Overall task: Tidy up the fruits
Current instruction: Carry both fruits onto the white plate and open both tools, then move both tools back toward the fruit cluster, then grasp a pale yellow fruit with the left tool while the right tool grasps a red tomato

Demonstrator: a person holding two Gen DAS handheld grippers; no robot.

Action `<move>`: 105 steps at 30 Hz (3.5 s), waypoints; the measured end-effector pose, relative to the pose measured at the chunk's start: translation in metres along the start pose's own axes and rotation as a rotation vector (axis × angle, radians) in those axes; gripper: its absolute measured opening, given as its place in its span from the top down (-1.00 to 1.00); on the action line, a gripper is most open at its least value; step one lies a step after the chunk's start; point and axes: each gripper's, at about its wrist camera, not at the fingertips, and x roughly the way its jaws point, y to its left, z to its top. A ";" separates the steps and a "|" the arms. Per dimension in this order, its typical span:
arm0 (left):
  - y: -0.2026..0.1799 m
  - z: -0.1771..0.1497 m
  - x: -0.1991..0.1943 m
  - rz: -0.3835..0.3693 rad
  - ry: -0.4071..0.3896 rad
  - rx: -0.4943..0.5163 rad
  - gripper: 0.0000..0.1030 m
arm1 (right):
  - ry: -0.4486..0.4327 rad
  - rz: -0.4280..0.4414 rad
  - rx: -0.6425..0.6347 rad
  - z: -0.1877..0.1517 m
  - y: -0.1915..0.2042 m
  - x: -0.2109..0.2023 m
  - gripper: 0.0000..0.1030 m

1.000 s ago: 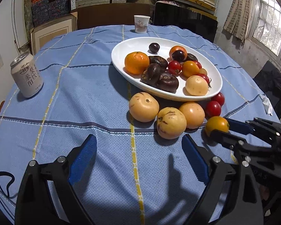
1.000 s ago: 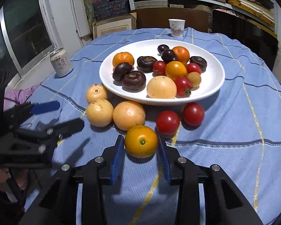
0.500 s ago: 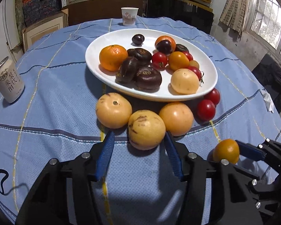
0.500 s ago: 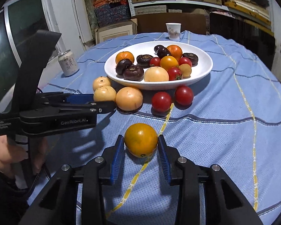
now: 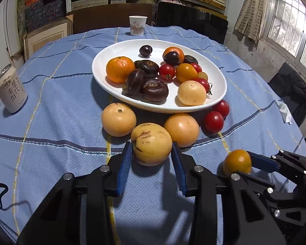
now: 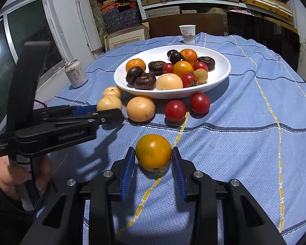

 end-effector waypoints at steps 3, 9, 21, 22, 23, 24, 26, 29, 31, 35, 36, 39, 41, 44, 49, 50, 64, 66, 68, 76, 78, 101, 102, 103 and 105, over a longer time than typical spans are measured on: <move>0.000 -0.003 -0.007 -0.001 -0.013 -0.001 0.26 | -0.006 -0.001 0.002 0.000 0.000 -0.001 0.28; 0.000 -0.006 -0.021 -0.010 -0.046 -0.010 0.26 | -0.023 -0.017 0.008 -0.001 -0.001 -0.004 0.28; 0.009 0.048 -0.055 -0.006 -0.147 0.001 0.26 | -0.115 -0.050 -0.042 0.075 -0.008 -0.033 0.28; 0.009 0.057 -0.054 -0.004 -0.157 0.003 0.26 | -0.122 -0.052 -0.048 0.085 -0.009 -0.034 0.28; 0.009 0.071 -0.053 -0.005 -0.171 0.003 0.26 | -0.134 -0.054 -0.054 0.099 -0.011 -0.034 0.28; 0.009 0.079 -0.051 -0.009 -0.178 0.001 0.26 | -0.141 -0.054 -0.058 0.112 -0.013 -0.031 0.28; 0.011 0.100 -0.044 -0.012 -0.184 -0.002 0.26 | -0.147 -0.047 -0.055 0.133 -0.019 -0.023 0.28; 0.015 0.126 -0.021 0.005 -0.168 -0.005 0.26 | -0.152 -0.051 -0.048 0.165 -0.028 0.001 0.28; 0.020 0.139 0.001 0.016 -0.129 -0.014 0.26 | -0.141 -0.054 -0.058 0.183 -0.032 0.026 0.28; 0.029 0.150 0.039 0.034 -0.073 -0.038 0.26 | -0.101 -0.079 -0.072 0.206 -0.037 0.067 0.28; 0.030 0.151 0.045 0.035 -0.065 -0.041 0.25 | -0.092 -0.081 -0.066 0.209 -0.038 0.074 0.27; 0.034 0.153 0.060 0.039 -0.044 -0.062 0.25 | -0.065 -0.074 -0.059 0.217 -0.039 0.092 0.26; 0.039 0.154 0.062 0.038 -0.040 -0.077 0.25 | -0.077 -0.087 -0.071 0.219 -0.036 0.092 0.12; 0.042 0.152 0.049 0.046 -0.078 -0.083 -0.09 | -0.102 -0.104 -0.080 0.216 -0.034 0.080 0.00; 0.041 0.141 0.005 0.034 -0.163 -0.083 -0.67 | -0.125 -0.101 -0.050 0.198 -0.041 0.046 0.00; 0.040 0.137 -0.001 0.026 -0.166 -0.079 -0.67 | -0.133 -0.099 -0.051 0.190 -0.041 0.037 0.00; 0.017 0.023 -0.021 0.059 -0.013 0.032 -0.67 | -0.025 -0.123 -0.038 0.072 -0.047 0.004 -0.16; 0.015 0.011 -0.016 0.058 0.015 0.030 -0.67 | 0.003 -0.116 -0.035 0.063 -0.043 0.010 -0.14; 0.010 0.003 -0.011 0.075 0.030 0.046 -0.67 | 0.017 -0.105 -0.050 0.057 -0.035 0.016 -0.12; 0.009 -0.002 -0.004 0.114 0.047 0.050 -0.67 | 0.069 -0.076 -0.059 0.060 -0.018 0.046 0.14; 0.013 -0.001 -0.003 0.114 0.047 0.039 -0.67 | 0.082 -0.077 -0.084 0.060 -0.011 0.053 0.18; 0.023 0.030 0.036 0.236 0.040 0.067 -0.31 | -0.054 -0.053 0.008 0.034 -0.014 0.003 0.43; 0.022 0.029 0.037 0.210 0.050 0.069 -0.04 | -0.051 -0.051 0.015 0.033 -0.016 0.003 0.43; 0.021 0.029 0.036 0.196 0.045 0.070 0.11 | -0.050 -0.048 0.025 0.032 -0.017 0.002 0.43; 0.018 0.027 0.031 0.204 0.025 0.086 0.21 | -0.052 -0.051 0.031 0.032 -0.019 0.001 0.43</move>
